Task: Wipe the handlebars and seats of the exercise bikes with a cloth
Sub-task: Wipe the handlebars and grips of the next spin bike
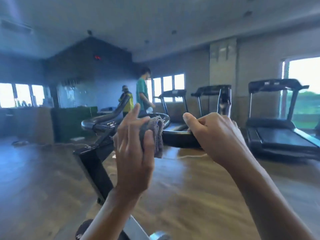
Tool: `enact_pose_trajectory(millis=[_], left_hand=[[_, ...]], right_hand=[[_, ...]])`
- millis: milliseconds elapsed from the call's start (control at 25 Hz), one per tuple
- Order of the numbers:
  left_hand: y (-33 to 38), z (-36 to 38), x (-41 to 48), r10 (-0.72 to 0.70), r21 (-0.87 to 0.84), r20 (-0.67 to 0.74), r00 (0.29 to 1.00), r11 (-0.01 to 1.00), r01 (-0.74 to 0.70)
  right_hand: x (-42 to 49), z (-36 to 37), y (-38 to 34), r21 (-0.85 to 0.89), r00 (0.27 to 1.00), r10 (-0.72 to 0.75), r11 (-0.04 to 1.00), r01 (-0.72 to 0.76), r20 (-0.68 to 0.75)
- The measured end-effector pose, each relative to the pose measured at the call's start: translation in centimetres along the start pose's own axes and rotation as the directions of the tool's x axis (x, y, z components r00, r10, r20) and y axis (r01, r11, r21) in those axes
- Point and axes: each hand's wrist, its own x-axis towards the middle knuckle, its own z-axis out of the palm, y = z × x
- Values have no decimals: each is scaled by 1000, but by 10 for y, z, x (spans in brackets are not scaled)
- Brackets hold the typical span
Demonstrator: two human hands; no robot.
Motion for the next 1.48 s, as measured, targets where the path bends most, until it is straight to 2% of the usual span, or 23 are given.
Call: enact_pose_trajectory(millis=[120, 200, 280, 520, 720, 880, 1160, 1240, 1360, 1480], left_hand=[[-2, 17, -2, 66, 17, -39, 997, 998, -65], [-7, 21, -1, 109, 41, -94, 990, 994, -106], [-16, 25, 1, 124, 48, -165, 979, 992, -117], [7, 54, -7, 68, -2, -370, 927, 997, -74], [-11, 41, -3, 215, 23, -326, 920, 975, -220], [-4, 45, 3, 124, -55, -408, 904, 986, -160], [-10, 39, 4, 179, 75, -297, 938, 984, -164], [-10, 33, 6, 145, 41, -273, 951, 989, -139], [7, 24, 6, 100, -56, -362, 927, 990, -128], [38, 42, -3, 225, 38, -339, 914, 974, -225]], right_hand=[[0, 14, 12, 152, 980, -101, 980, 127, -170], [2, 24, 30, 354, 917, -162, 887, 297, -365], [9, 34, 56, 464, 887, -162, 804, 372, -432], [16, 40, 74, 572, 929, -131, 756, 319, -345], [15, 40, 72, 603, 933, -106, 736, 307, -345], [15, 40, 71, 605, 931, -113, 732, 314, -347], [15, 35, 73, 596, 950, -130, 753, 280, -283], [13, 34, 72, 587, 954, -128, 764, 269, -270], [11, 31, 69, 592, 955, -126, 761, 266, -267], [11, 29, 68, 595, 955, -142, 755, 274, -260]])
